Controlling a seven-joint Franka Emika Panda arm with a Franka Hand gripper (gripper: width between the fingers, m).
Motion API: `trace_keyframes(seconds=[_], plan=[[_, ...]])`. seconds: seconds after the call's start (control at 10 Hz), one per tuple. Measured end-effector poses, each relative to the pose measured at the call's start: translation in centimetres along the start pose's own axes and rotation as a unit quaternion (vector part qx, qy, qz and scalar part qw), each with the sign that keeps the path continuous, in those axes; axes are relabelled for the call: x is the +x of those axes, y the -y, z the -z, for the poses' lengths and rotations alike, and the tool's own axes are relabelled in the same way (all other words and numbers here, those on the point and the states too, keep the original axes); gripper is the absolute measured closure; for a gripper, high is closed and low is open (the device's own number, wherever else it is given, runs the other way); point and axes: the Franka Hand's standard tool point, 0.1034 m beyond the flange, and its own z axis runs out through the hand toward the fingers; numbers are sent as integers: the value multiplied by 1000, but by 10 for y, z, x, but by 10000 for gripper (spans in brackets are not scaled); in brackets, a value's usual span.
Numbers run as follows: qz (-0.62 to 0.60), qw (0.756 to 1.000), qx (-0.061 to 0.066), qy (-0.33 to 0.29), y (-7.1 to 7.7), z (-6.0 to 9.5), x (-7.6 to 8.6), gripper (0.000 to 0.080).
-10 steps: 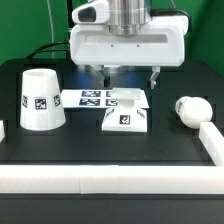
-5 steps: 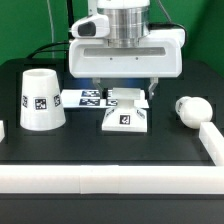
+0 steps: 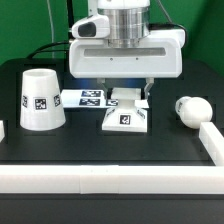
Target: Assemble lamp
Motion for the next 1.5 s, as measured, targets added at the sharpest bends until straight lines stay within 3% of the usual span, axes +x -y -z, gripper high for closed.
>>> trace_keyframes(seconds=[0.6, 1.2, 1.5], plan=[[4, 1000, 1, -2, 4, 0, 5, 266], [35, 998, 18, -55, 60, 2, 102, 266], [43, 996, 26, -76, 82, 3, 136, 266]])
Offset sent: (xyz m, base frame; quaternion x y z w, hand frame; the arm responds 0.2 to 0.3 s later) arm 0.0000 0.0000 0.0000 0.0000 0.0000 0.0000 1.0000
